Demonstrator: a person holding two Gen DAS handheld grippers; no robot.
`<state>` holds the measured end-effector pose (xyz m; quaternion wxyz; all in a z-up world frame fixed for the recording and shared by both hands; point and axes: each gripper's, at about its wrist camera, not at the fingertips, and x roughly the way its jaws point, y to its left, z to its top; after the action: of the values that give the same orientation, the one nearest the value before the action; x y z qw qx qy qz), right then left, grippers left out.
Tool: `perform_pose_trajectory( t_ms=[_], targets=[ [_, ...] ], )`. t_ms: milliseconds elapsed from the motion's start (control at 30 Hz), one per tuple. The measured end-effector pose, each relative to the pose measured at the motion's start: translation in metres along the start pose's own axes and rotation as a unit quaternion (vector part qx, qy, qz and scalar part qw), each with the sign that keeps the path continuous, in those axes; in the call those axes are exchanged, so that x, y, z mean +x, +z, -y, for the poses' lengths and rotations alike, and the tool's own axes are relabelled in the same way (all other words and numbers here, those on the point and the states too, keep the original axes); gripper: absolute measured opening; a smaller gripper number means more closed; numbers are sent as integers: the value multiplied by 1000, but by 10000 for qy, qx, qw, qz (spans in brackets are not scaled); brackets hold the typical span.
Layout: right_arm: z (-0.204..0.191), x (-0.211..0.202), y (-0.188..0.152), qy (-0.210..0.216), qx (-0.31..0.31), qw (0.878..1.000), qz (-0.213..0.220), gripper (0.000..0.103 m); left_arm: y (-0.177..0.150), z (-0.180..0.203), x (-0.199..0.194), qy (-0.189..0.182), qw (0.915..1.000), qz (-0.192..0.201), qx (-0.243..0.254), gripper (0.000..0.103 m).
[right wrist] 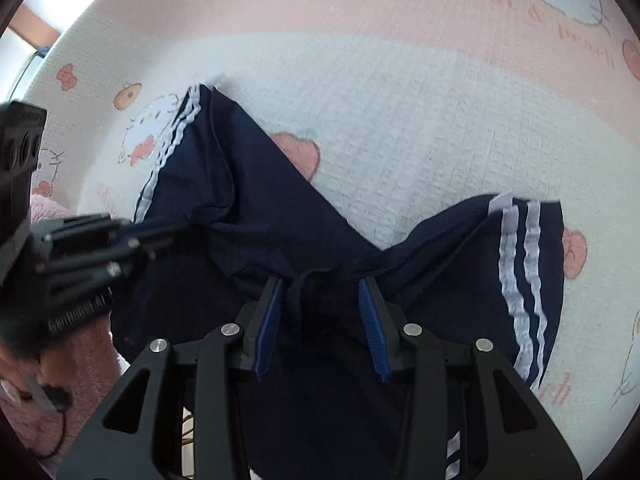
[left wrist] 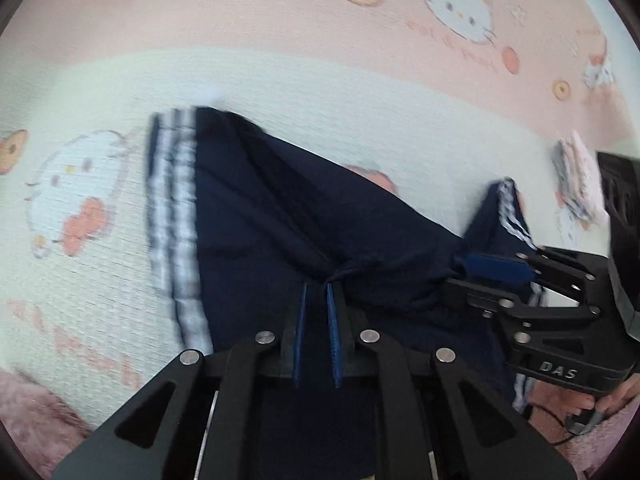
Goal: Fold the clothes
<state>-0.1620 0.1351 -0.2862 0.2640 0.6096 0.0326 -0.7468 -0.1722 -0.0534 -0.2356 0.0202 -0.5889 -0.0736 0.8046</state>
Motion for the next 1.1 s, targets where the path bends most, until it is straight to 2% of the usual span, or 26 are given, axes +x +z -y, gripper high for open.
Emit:
perform_pose_trajectory(
  t_ms=[33, 67, 133, 200, 333, 400, 467, 567, 600, 700, 733, 800, 833, 867, 933, 1100],
  targets=[
    [0, -1, 1, -93, -34, 10000, -4, 40, 1, -5, -1, 162, 9999, 22, -39, 11],
    [-1, -2, 2, -173, -60, 9998, -7, 40, 0, -9, -3, 161, 9998, 23, -108, 11],
    [0, -5, 2, -163, -3, 9999, 20, 40, -2, -15, -11, -116, 9995, 64, -273, 11],
    [0, -15, 4, 248, 77, 9994, 209, 40, -5, -9, -21, -514, 9983, 134, -232, 12],
    [-9, -24, 8, 880, 32, 9956, 314, 40, -12, 16, -34, -976, 9945, 262, 272, 13],
    [-5, -19, 8, 838, 145, 9962, 208, 40, -13, 24, -31, -935, 9941, 180, 516, 13],
    [-1, -15, 8, 672, 259, 9973, 147, 40, -14, 26, -26, -860, 9948, 162, 520, 13],
    [5, -28, 3, 512, 345, 9974, 371, 40, -14, 30, -18, -747, 9957, 136, 525, 14],
    [5, -35, 3, 570, 316, 9967, 486, 40, -14, 31, -15, -710, 9960, 128, 527, 17],
    [1, -48, 6, 732, 243, 9939, 789, 40, -15, 35, -7, -597, 9967, 102, 533, 37],
    [1, -48, 7, 776, 309, 9930, 836, 40, -15, 36, -4, -559, 9970, 93, 535, 37],
    [-2, -42, 11, 800, 444, 9920, 865, 40, -15, 38, 1, -484, 9973, 76, 539, 35],
    [-4, -36, 12, 778, 497, 9921, 848, 40, -15, 39, 4, -446, 9975, 67, 540, 22],
    [-5, -32, 12, 698, 454, 9935, 781, 40, -15, 38, 4, -450, 9977, 69, 504, 16],
    [-7, -23, 12, 539, 370, 9958, 647, 40, -14, 30, -1, -525, 9979, 100, 366, 16],
    [-12, 0, 10, 141, 157, 9993, 312, 37, -12, 10, -19, -391, 9987, 324, 93, 16]
  ],
)
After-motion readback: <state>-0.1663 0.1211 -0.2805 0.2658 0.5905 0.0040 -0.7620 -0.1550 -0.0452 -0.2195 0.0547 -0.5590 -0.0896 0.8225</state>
